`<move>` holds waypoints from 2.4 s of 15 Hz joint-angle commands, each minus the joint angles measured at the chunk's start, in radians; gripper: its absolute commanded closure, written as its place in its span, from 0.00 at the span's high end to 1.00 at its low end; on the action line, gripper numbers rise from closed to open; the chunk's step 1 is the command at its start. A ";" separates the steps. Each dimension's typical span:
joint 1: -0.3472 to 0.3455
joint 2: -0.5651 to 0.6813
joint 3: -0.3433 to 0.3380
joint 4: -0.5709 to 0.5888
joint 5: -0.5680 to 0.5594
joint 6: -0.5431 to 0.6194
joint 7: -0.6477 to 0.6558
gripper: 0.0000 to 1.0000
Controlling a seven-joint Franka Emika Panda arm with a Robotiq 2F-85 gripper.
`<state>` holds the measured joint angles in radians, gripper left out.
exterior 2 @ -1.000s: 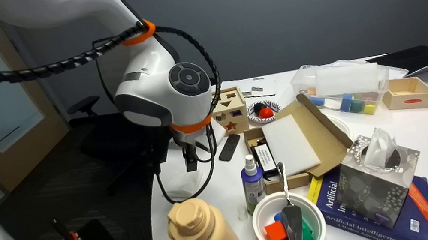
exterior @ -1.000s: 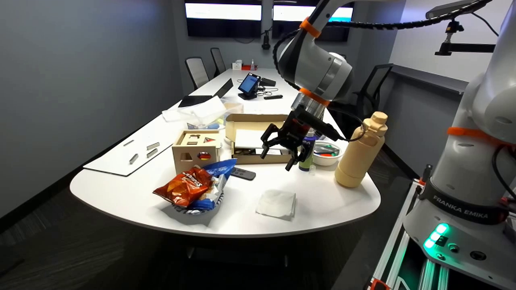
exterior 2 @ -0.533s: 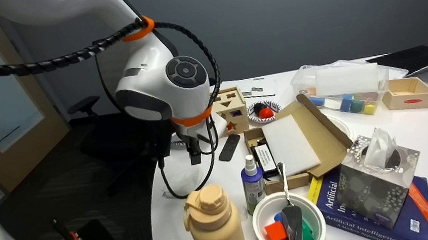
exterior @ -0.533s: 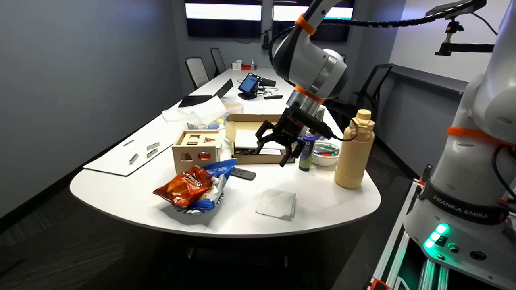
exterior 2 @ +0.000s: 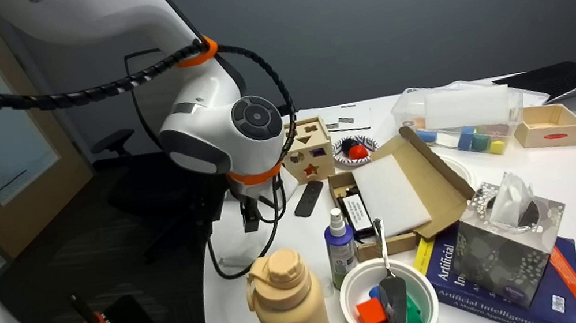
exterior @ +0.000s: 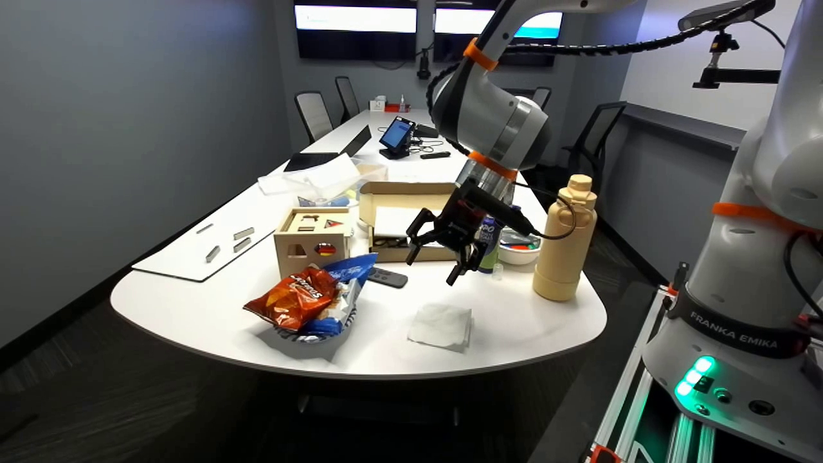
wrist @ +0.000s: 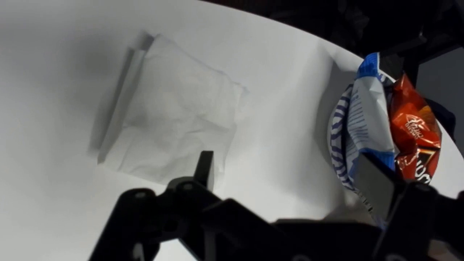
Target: Unfold the white napkin once.
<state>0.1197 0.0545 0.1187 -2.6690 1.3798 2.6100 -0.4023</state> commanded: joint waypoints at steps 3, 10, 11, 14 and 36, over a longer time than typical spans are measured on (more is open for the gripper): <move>0.000 0.073 0.017 0.036 0.199 -0.071 -0.137 1.00; 0.033 0.156 0.026 0.019 0.413 -0.056 -0.212 1.00; 0.039 0.155 0.024 0.012 0.445 -0.052 -0.224 1.00; 0.056 0.121 0.019 -0.025 0.549 -0.060 -0.284 1.00; 0.085 0.088 0.042 -0.085 0.858 0.117 -0.421 1.00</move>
<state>0.1932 0.1837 0.1574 -2.7412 2.2091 2.7100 -0.7864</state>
